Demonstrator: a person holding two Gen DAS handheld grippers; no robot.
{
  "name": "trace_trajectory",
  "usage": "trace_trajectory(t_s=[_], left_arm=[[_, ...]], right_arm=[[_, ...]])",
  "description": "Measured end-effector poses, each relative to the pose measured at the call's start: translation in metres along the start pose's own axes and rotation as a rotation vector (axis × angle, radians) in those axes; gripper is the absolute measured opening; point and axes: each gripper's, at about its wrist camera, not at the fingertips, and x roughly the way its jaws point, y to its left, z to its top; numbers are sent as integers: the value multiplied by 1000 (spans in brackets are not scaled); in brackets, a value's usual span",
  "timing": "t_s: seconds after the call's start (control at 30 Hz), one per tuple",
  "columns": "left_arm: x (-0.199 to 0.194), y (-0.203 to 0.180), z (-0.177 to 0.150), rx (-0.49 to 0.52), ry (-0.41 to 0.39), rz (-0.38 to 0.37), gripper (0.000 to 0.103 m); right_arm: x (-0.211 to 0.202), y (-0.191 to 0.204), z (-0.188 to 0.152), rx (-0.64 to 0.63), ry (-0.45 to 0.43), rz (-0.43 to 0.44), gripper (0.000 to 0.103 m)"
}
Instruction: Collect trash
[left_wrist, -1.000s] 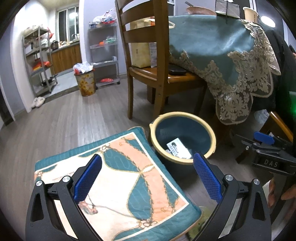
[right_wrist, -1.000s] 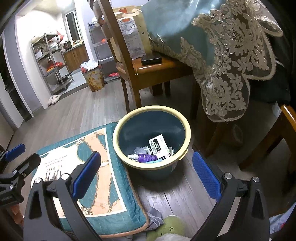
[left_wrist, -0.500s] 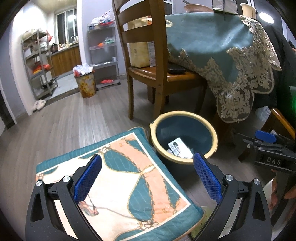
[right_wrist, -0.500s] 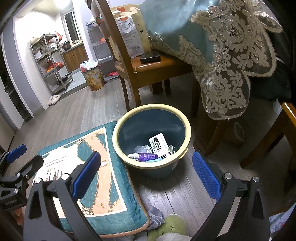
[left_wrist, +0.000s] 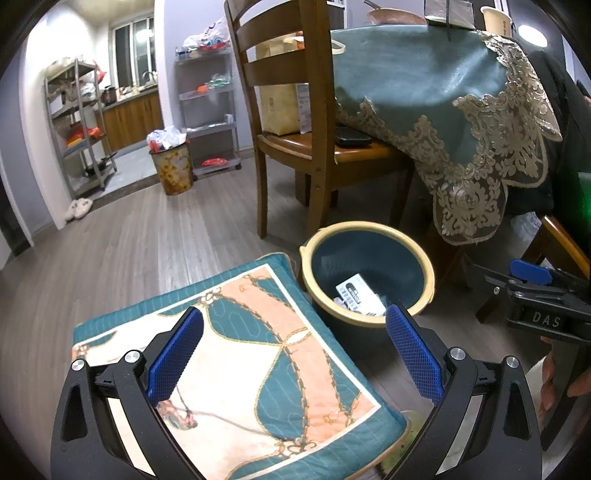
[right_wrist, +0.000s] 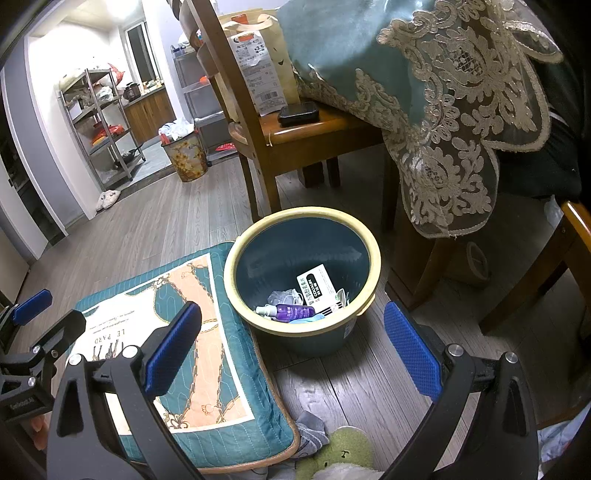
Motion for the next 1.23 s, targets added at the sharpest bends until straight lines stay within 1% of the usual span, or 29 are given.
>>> trace_trajectory(t_s=[0.53, 0.67, 0.77, 0.9, 1.03, 1.23], left_arm=[[0, -1, 0, 5, -2, 3, 98], [-4, 0, 0, 9, -21, -18, 98], [0, 0, -2, 11, 4, -39, 98], [4, -2, -3, 22, 33, -45, 98], [3, -3, -2, 23, 34, -28, 98], [6, 4, -1, -13, 52, -12, 98]], right_arm=[[0, 0, 0, 2, 1, 0, 97], [0, 0, 0, 3, 0, -1, 97], [-1, 0, -2, 11, 3, -3, 97], [-2, 0, -4, 24, 6, -7, 97], [-2, 0, -6, 40, 11, -12, 97], [-1, 2, -6, 49, 20, -16, 97]])
